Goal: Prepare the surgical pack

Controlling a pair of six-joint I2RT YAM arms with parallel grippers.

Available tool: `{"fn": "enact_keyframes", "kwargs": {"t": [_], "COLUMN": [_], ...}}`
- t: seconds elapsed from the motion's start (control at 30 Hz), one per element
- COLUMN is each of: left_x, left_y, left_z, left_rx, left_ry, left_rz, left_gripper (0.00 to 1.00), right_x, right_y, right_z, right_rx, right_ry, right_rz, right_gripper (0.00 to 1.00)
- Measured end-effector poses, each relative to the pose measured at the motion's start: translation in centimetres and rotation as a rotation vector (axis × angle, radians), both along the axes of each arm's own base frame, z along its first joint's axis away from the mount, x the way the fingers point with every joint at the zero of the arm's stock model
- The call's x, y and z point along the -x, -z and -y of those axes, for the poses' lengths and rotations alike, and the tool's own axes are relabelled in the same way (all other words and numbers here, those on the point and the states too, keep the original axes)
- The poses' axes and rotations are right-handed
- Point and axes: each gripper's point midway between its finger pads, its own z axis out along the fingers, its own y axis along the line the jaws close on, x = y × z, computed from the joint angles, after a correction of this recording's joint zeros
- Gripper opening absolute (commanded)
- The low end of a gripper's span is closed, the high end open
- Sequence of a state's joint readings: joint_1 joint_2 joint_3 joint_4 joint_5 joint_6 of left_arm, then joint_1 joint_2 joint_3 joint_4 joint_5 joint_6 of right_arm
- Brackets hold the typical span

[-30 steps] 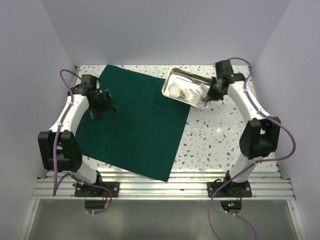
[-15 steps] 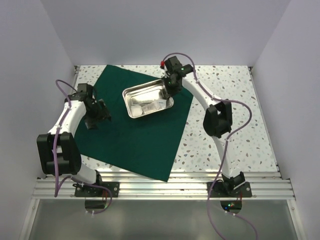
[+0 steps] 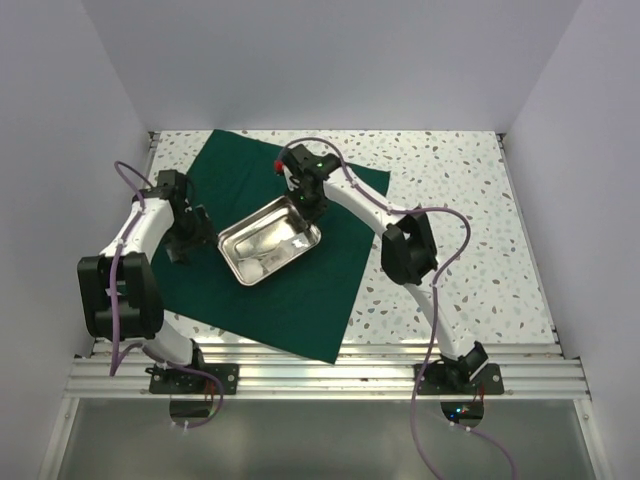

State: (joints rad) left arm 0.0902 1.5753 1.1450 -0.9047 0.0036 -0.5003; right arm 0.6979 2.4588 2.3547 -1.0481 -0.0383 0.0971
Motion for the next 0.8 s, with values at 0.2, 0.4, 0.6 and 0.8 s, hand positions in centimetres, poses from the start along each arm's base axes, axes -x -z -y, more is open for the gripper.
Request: {"fn": "enact_keyframes", "kwargs": {"t": [0.2, 0.4, 0.6, 0.8], "left_x": [0.0, -0.2, -0.6, -1.1], "left_y": [0.7, 0.7, 0.9, 0.4], "left_z": [-0.3, -0.4, -1.1, -2.4], "left_rx": [0.000, -0.002, -0.012, -0.036], "left_ry": [-0.009, -0.010, -0.030, -0.066], "left_rz": [-0.026, -0.022, -0.029, -0.012], "left_gripper": [0.78, 0.78, 0.78, 0.76], "right_x": [0.1, -0.1, -0.7, -3.0], "right_y": [2.9, 2.8, 2.6, 0.0], "right_z": [0.0, -0.3, 0.0, 3.6], "right_rx": [0.049, 0.042, 0.023, -0.077], "right_ry": [0.011, 0.020, 0.061, 0.221], "right_rz": [-0.034, -0.029, -0.031, -0.038], "right_gripper": [0.00, 0.41, 0.67, 0.62]}}
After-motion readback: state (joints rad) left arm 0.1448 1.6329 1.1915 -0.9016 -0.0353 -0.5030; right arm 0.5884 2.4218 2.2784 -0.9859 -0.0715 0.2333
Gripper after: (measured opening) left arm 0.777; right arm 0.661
